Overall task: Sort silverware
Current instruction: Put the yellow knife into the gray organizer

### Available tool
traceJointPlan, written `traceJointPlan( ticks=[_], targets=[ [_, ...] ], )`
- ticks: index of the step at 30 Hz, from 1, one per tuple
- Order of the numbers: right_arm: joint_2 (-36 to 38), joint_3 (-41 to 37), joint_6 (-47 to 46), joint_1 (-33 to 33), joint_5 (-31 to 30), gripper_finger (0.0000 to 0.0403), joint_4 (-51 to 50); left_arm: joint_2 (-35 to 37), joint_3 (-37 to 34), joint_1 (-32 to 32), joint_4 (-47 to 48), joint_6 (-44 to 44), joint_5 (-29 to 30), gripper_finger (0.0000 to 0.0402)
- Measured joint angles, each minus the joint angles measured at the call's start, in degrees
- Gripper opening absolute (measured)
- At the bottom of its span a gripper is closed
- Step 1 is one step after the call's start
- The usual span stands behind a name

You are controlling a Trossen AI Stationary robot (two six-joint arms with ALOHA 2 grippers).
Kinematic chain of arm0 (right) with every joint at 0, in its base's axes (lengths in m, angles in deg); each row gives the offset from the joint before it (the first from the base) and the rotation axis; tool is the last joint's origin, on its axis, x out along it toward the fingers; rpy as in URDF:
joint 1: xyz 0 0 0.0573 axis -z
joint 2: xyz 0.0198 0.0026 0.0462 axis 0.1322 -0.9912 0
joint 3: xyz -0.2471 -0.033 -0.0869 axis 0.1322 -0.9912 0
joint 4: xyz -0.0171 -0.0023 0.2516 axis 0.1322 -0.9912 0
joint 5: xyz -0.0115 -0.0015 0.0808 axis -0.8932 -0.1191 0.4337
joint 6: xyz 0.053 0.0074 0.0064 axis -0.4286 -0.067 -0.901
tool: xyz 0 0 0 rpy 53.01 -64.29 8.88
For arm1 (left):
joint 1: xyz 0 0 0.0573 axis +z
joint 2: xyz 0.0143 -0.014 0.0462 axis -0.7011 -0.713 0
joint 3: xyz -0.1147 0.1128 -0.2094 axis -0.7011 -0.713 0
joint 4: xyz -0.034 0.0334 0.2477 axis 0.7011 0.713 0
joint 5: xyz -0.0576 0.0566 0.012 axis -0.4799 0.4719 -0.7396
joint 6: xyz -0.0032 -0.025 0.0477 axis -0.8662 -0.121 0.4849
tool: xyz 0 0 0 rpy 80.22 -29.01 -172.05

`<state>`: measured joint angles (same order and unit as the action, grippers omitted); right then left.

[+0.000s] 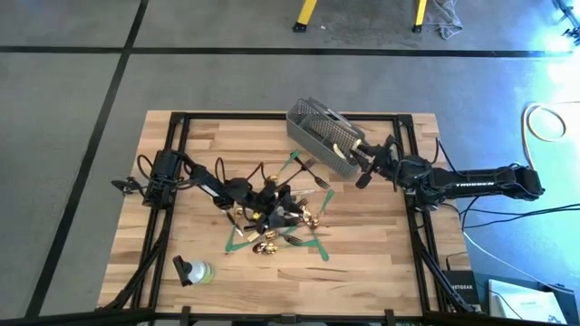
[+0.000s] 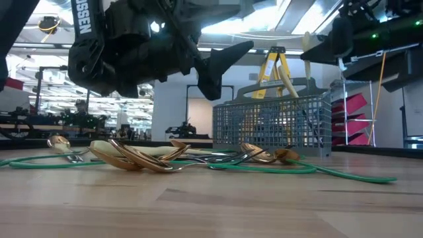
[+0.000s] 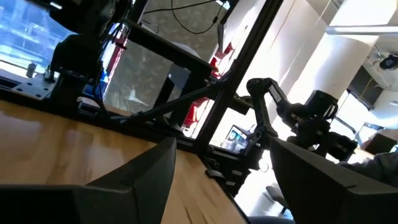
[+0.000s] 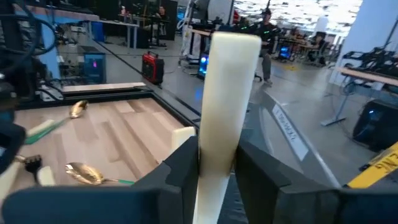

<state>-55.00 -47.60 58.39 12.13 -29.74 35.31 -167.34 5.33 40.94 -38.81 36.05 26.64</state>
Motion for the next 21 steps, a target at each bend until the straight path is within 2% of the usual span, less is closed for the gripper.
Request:
traceJointPlan(
  ticks=[6,14,21],
  targets=[
    [0.00,0.00,-0.60,0.00,1.76,0.0084,0.91,2.13,-0.02,0.00,0.16,-1.13,-1.54,0.0245],
    [0.00,0.00,-3.52,0.00,2.87,0.0085,1.80,8.50,-0.07,0.00,7.61,1.91,-3.21,0.0245],
    [-1.24,0.04,-4.54,0.00,2.84,0.0085,3.19,15.97,-0.20,-0.74,23.24,7.96,-1.61,0.0245]
  ],
)
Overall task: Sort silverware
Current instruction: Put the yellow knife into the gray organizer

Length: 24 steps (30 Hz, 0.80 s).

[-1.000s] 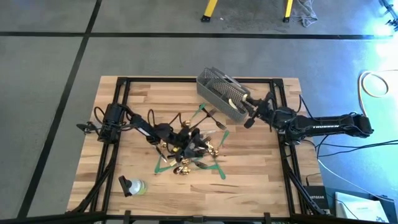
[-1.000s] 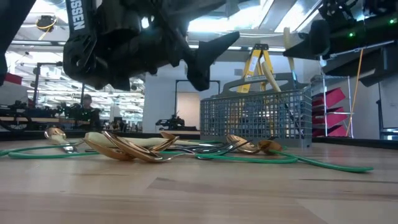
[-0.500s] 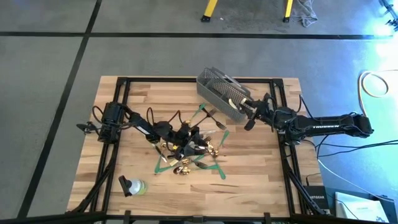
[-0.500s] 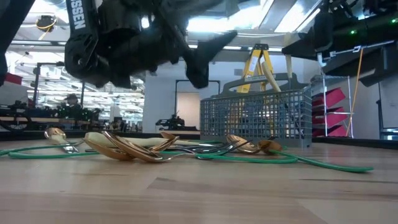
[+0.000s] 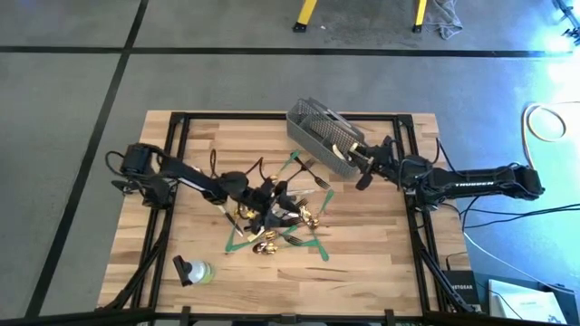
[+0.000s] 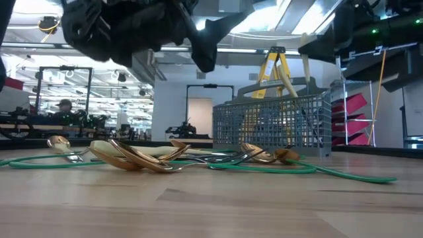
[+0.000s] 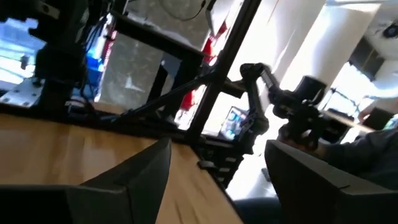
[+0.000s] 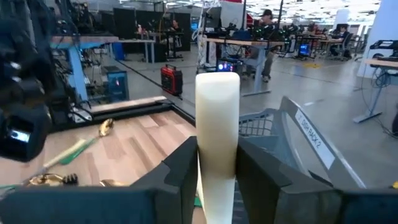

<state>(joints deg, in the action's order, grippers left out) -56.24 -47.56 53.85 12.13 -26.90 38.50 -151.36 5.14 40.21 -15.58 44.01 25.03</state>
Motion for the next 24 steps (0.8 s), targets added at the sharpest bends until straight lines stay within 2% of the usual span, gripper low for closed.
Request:
traceJointPlan(
  ticks=[7,14,19,24],
  targets=[
    [-3.48,0.00,2.63,0.00,-2.26,0.0078,-0.10,7.99,-0.02,-2.30,16.02,7.76,5.54,0.0245],
    [-6.93,0.56,2.30,0.00,-4.10,0.0092,-0.33,13.63,-0.02,-5.61,26.47,13.90,8.84,0.0245],
    [-9.96,3.70,2.32,0.00,-4.08,0.0094,-0.78,16.19,0.00,-7.84,34.79,16.41,17.08,0.0245],
    [-12.65,6.87,3.93,0.00,-4.10,0.0094,-1.53,18.39,0.00,-8.07,45.77,14.80,23.01,0.0245]
  ],
)
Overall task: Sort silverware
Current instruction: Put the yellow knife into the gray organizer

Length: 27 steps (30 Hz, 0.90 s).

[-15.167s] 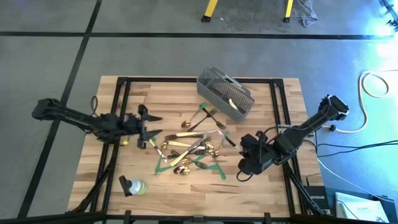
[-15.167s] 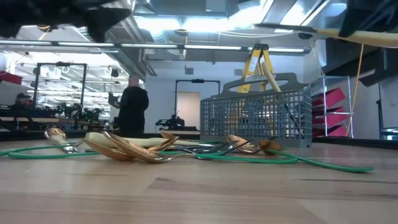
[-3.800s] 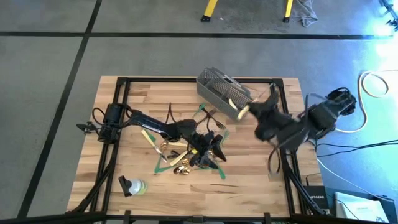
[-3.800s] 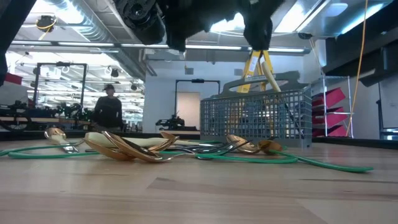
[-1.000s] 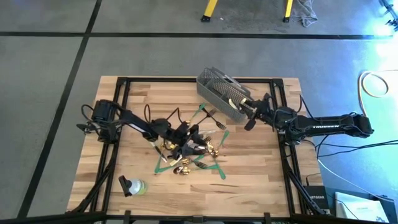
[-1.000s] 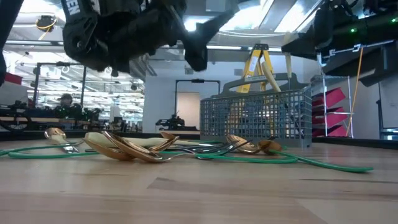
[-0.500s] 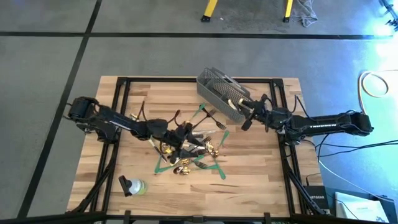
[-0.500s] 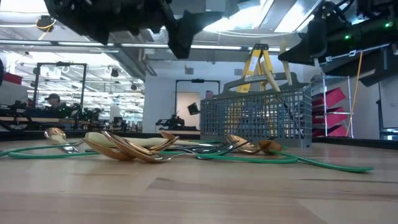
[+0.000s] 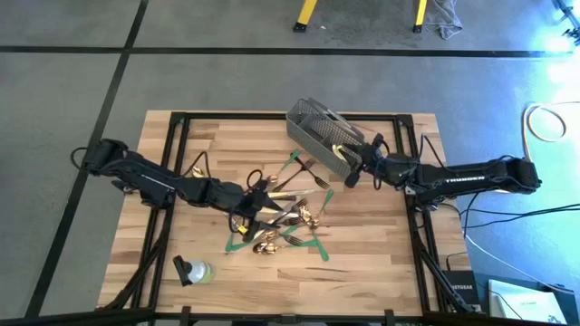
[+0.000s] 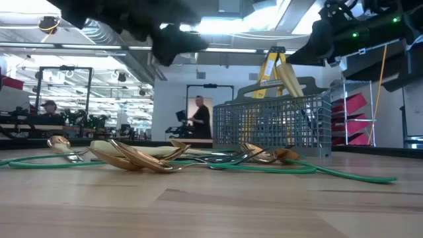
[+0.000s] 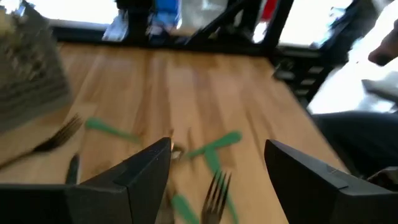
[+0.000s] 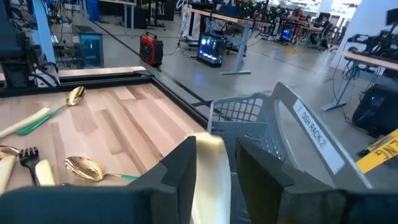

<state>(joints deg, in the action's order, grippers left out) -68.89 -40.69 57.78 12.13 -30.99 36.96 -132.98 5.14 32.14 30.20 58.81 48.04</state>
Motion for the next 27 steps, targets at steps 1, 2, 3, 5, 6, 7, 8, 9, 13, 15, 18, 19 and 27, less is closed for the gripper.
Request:
traceJointPlan(
  ticks=[1,2,3,5,6,7,8,9,13,15,18,19,27],
  targets=[
    [-0.19,0.77,1.45,-0.02,0.00,0.0094,-0.04,0.36,0.00,0.00,2.30,-1.18,1.19,0.0245],
    [-0.17,1.57,2.70,0.00,0.00,0.0094,-0.20,0.69,-0.02,0.00,4.64,-1.60,1.99,0.0245],
    [-0.13,2.55,3.89,0.00,0.00,0.0094,-0.14,1.21,-0.02,0.00,7.32,-1.86,2.40,0.0245],
    [-0.10,4.73,5.34,-0.02,0.02,0.0094,-0.05,2.63,-0.02,0.11,13.45,-1.87,2.74,0.0245],
    [-0.08,5.68,5.43,-0.01,0.18,0.0094,-0.30,3.57,-0.02,0.21,16.38,-1.89,3.27,0.0245],
    [-0.07,6.60,5.44,0.00,1.06,0.0094,-0.79,4.32,-0.02,0.33,19.35,-2.30,3.85,0.0245],
    [-0.06,7.39,5.45,-0.02,2.19,0.0094,-1.77,5.15,-0.02,0.42,22.19,-2.95,4.06,0.0245],
    [-0.06,7.98,5.41,-0.03,3.24,0.0094,-3.08,5.94,-0.02,0.46,25.18,-3.74,4.05,0.0245],
    [-0.08,9.06,2.48,-0.06,7.26,0.0094,-6.99,8.36,0.33,0.48,36.48,-4.77,1.09,0.0245],
    [-0.08,9.10,1.54,-0.06,8.82,0.0094,-8.20,8.68,1.52,0.44,43.81,-4.91,-0.54,0.0245],
    [-0.08,9.10,0.05,-0.06,11.03,0.0094,-9.70,8.68,4.54,0.50,55.16,-3.97,-1.46,0.0245],
    [-0.08,9.10,-0.42,-0.06,11.51,0.0094,-9.84,8.68,5.77,0.79,58.68,-2.40,-1.77,0.0245],
    [-0.08,9.10,-3.40,-0.06,18.49,0.0094,-9.79,7.04,10.67,5.69,80.19,7.12,-1.08,0.0245]
  ],
)
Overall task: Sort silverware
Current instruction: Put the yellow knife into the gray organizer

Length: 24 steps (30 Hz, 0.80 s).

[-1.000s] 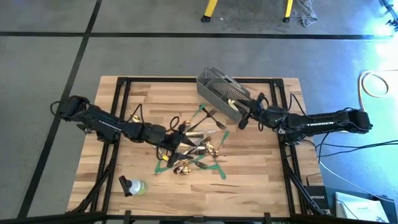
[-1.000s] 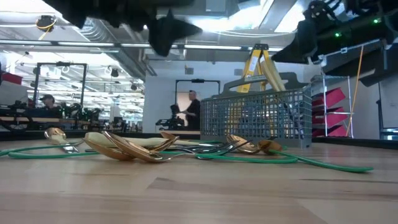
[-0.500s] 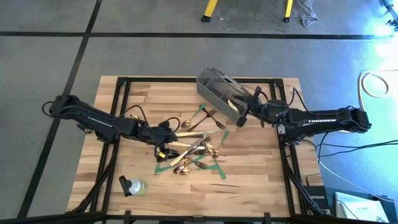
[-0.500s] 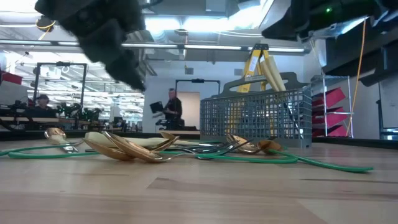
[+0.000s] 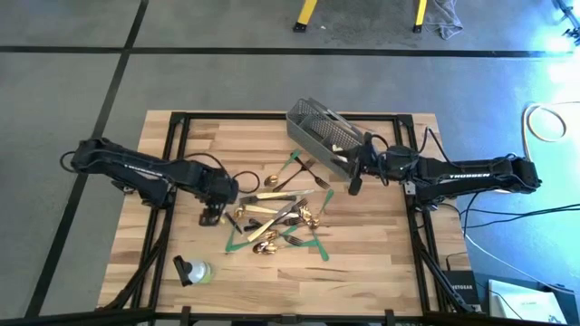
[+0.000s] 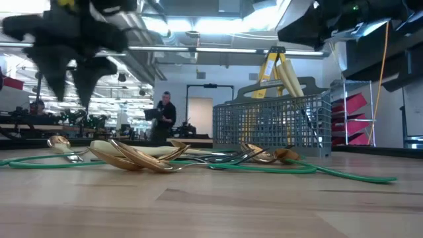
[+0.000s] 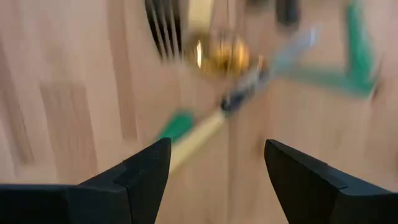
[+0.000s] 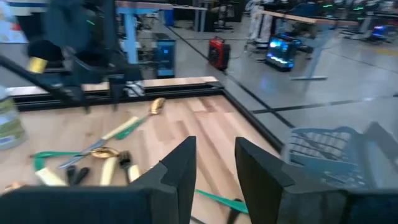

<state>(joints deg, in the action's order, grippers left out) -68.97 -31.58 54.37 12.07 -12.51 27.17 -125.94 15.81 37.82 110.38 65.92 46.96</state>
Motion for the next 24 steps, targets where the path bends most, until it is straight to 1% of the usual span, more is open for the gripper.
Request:
traceJointPlan(
  ticks=[4,6,11,18,21,24],
  targets=[
    [0.00,0.00,0.00,0.00,1.92,0.0094,-0.67,-2.20,-1.31,0.39,0.70,11.06,-0.30,0.0245],
    [0.00,0.00,0.00,0.00,2.54,0.0094,-1.24,-3.44,-1.68,0.39,0.78,14.34,-0.30,0.0245],
    [0.00,0.00,0.02,0.00,2.56,0.0094,-1.67,-5.83,-3.67,1.56,0.56,16.96,0.04,0.0239],
    [0.00,-0.02,0.02,0.00,2.45,0.0094,-1.68,-8.72,-5.68,3.12,-4.07,19.64,0.97,0.0238],
    [0.00,-0.02,0.02,0.02,2.41,0.0094,-1.65,-8.88,-6.92,3.12,-6.71,20.75,2.25,0.0238],
    [0.00,-0.02,0.02,0.00,2.31,0.0094,-1.65,-8.88,-8.01,3.10,-7.14,20.87,2.87,0.0237]
  ],
)
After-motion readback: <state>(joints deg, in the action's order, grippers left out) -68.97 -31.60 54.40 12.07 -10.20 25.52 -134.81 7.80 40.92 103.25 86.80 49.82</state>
